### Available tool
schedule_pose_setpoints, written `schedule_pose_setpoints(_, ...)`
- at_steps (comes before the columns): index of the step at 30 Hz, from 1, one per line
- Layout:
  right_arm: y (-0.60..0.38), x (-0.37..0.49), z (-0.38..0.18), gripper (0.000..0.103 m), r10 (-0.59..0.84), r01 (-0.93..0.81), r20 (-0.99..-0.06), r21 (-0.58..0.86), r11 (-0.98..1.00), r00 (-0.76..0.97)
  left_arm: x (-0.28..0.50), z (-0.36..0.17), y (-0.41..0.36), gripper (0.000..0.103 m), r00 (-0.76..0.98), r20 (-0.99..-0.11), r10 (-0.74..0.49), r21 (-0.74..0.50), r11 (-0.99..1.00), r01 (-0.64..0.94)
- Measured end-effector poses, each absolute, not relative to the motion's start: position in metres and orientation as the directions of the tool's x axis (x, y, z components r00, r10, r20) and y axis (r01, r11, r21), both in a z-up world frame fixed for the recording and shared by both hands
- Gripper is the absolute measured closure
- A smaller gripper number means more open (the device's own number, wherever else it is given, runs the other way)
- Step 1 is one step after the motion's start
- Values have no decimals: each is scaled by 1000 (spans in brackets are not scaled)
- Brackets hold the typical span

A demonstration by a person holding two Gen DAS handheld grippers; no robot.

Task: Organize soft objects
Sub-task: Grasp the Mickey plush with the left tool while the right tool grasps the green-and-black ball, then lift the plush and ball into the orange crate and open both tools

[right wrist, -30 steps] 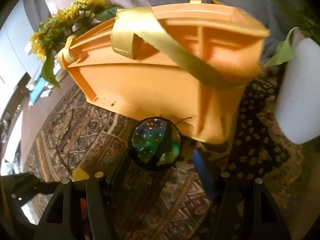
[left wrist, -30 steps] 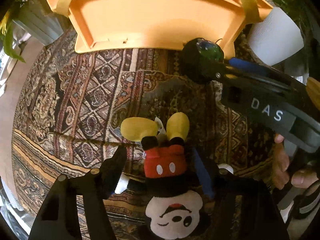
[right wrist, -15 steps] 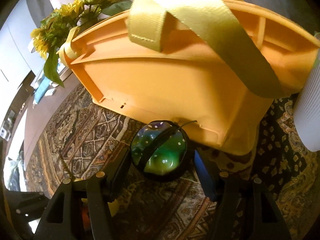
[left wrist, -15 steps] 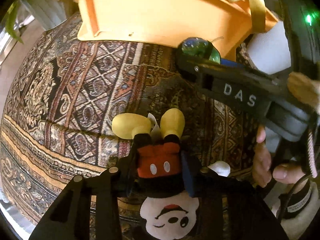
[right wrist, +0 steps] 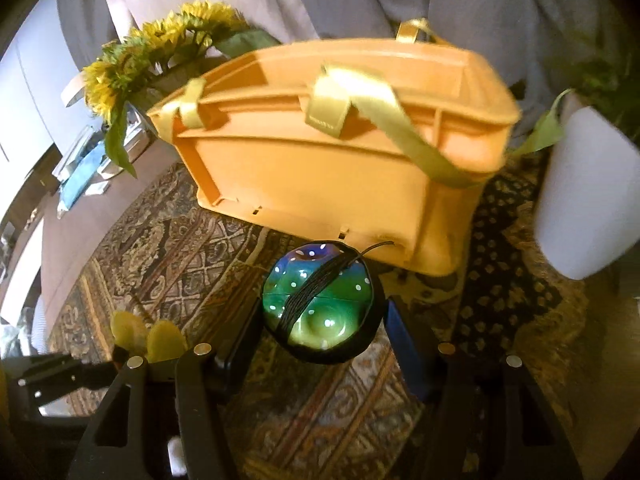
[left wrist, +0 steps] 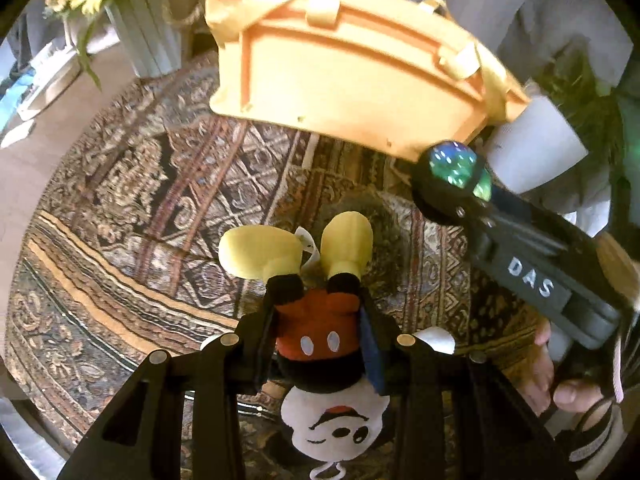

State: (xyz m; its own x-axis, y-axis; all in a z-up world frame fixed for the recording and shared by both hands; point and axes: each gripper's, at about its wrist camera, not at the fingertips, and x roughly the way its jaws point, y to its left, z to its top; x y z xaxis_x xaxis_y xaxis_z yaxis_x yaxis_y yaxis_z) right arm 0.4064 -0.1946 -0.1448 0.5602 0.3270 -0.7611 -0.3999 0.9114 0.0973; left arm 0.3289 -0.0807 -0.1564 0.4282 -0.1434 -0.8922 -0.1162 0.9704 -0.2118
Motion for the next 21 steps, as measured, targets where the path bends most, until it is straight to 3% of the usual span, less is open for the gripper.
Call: schedule_pose_setpoints(21, -188, 327, -75, 40, 232, -296, -674, 20, 955, 701, 310, -91, -74, 66, 634, -756, -161, -214, 977, -7)
